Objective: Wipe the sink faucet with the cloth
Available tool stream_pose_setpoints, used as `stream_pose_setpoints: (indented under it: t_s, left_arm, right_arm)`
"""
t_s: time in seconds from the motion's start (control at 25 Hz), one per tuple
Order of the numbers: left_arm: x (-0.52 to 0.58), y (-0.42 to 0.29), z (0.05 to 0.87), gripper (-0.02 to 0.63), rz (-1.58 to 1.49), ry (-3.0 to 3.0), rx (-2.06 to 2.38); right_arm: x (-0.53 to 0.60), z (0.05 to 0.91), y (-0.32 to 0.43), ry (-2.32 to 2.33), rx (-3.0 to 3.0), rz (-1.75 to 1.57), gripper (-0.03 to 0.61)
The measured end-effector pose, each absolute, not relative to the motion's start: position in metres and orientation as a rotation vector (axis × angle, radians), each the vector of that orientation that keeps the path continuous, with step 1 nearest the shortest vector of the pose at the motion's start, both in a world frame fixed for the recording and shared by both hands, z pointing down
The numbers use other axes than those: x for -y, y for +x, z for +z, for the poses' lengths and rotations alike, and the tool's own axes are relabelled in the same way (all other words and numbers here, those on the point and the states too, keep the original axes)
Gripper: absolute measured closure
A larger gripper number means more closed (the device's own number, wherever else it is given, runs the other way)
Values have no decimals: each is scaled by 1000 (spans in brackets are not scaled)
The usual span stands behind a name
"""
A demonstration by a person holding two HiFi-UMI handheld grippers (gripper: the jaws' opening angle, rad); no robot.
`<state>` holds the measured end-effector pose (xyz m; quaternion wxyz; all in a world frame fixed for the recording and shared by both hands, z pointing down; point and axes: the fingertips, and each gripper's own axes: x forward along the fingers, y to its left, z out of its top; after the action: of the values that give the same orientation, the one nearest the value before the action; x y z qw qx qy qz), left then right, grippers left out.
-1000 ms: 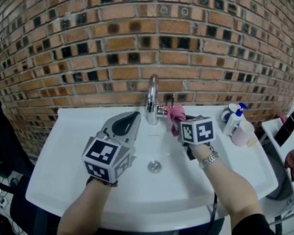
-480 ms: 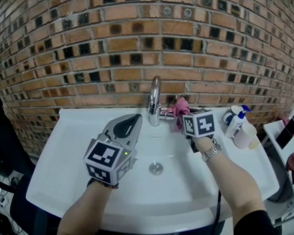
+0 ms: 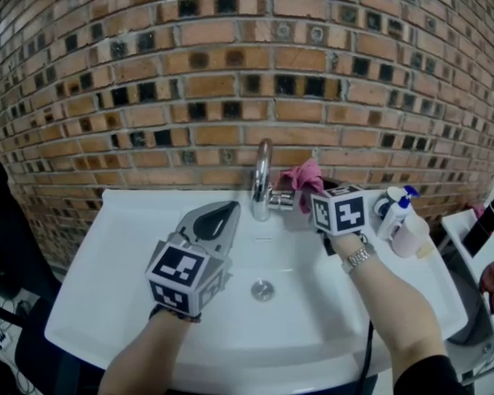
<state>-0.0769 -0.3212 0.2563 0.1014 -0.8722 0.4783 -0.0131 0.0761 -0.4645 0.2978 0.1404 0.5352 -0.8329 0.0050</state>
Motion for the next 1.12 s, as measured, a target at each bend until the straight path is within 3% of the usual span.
stream_pose_setpoints:
  t_s: [0.48,0.72,1.12]
  left_arm:
    - [291,-56,250,609,-16,-2723,-1238]
    - [264,-43,252,435,63,-2902,-1038]
    - [217,-35,243,339,310,-3108,-645]
  right_arm:
    - [372,246,44,1306,2628,-193,486]
    - [304,242,24,1038,2717,-300,485]
    - [218,249,-4,616,2805,-507,485]
